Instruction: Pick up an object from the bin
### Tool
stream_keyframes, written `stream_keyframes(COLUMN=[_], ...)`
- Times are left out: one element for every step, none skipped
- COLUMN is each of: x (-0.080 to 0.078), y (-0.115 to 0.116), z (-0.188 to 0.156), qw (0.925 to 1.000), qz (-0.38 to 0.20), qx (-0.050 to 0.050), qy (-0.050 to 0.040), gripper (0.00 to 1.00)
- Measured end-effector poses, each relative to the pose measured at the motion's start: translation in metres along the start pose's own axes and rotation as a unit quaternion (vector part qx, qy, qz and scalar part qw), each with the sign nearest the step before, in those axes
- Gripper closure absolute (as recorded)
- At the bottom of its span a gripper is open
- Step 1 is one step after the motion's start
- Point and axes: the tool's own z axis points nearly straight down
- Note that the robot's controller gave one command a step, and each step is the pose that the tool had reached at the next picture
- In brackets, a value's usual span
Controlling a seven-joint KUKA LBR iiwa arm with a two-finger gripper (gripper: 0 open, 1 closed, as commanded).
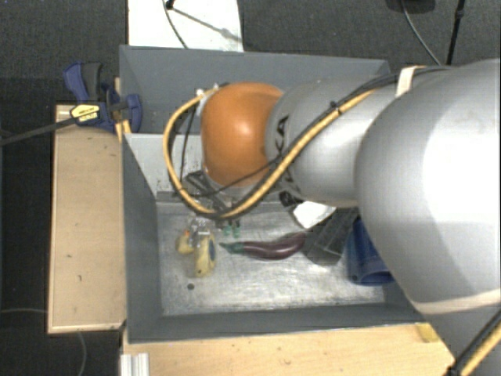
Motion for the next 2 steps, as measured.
stream_keyframes(x=[0.0025,0.0025], y=[0.0045,0.0045], z=[-0.116,-0.1159], qw=[1.0,1.0], qz=[-0.006,-0.006], qx=[0.0,0.0], qy=[-0.0003,-0.0002], gripper=[1.0,0.0])
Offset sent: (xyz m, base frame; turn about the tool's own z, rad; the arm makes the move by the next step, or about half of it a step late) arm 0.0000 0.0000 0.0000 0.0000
